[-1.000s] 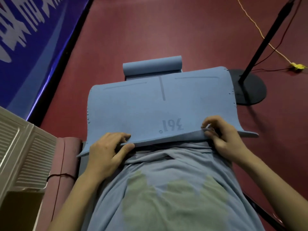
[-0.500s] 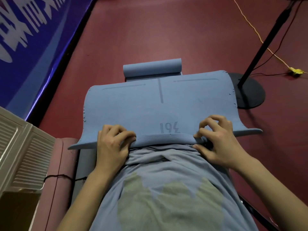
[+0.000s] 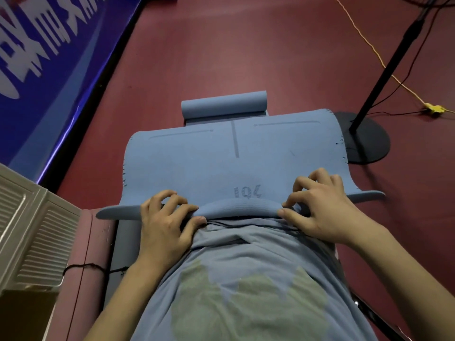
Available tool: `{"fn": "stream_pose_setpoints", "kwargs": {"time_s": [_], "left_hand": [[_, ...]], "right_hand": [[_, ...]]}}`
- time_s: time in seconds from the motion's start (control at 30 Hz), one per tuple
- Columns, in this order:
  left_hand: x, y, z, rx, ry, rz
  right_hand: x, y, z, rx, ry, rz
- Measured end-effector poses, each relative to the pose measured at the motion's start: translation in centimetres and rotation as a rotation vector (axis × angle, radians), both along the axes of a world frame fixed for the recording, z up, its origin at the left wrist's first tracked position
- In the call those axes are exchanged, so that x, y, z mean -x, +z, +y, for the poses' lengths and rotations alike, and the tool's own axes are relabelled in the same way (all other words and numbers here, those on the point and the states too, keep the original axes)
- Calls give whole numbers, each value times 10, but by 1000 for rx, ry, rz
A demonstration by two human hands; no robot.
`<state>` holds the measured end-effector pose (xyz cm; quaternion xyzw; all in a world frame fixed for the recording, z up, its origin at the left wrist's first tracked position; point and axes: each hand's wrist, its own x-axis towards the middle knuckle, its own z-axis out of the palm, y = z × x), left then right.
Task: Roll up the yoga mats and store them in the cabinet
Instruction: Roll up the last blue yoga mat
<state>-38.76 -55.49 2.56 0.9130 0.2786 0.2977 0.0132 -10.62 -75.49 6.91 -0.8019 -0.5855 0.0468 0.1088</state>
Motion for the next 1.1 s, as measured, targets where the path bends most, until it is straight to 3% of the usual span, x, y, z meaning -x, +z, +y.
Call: {"fn": "stream_pose_setpoints", "kwargs": {"time_s": [0.33,0.67,0.97,1.1], "left_hand": [[-11,9,12,223,-20,73],[-18,14,-3,77,116,191],[-33,6,9,149,186,210],[-35,16,14,229,185,259]], "right_hand": [[9,8,10,77,-17,-49],[10,8,17,25,7,-113],[14,-20,21,-98,-17,-241],[10,-28,23,-162,-40,-152]]}}
